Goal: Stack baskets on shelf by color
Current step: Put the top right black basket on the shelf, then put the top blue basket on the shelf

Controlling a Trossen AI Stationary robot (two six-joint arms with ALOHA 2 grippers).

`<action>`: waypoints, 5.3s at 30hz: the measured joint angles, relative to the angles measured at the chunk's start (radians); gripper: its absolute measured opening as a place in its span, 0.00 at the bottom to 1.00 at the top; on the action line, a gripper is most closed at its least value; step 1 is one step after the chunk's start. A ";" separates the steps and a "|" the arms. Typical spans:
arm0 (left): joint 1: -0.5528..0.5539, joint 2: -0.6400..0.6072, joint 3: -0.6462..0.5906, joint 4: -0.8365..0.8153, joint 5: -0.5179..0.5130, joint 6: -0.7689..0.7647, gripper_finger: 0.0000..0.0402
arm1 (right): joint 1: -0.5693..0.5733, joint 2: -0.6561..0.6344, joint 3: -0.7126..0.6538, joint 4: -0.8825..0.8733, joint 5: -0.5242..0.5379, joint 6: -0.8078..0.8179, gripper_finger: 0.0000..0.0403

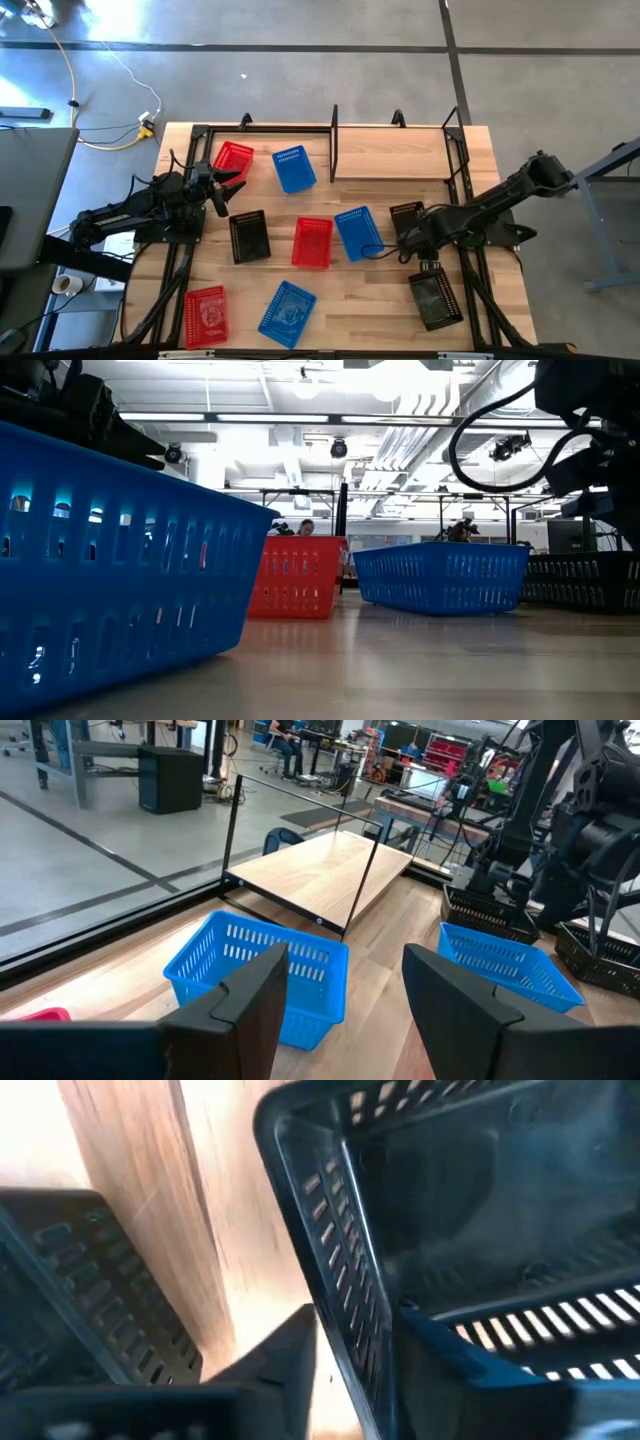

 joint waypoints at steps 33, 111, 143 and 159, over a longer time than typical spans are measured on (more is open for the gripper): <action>0.000 0.000 0.000 0.000 -0.023 0.000 0.47 | 0.012 0.003 0.415 -0.275 0.356 -0.004 0.00; 0.000 0.000 0.000 0.000 -0.053 -0.045 0.47 | -0.916 -0.300 0.024 -0.165 0.455 -1.013 0.00; 0.000 0.000 0.000 0.000 -0.053 -0.045 0.47 | -0.960 -0.235 0.024 -0.104 0.451 -1.074 0.05; 0.000 0.000 0.000 0.000 -0.052 -0.045 0.47 | -0.959 -0.243 0.065 -0.144 0.516 -1.006 0.22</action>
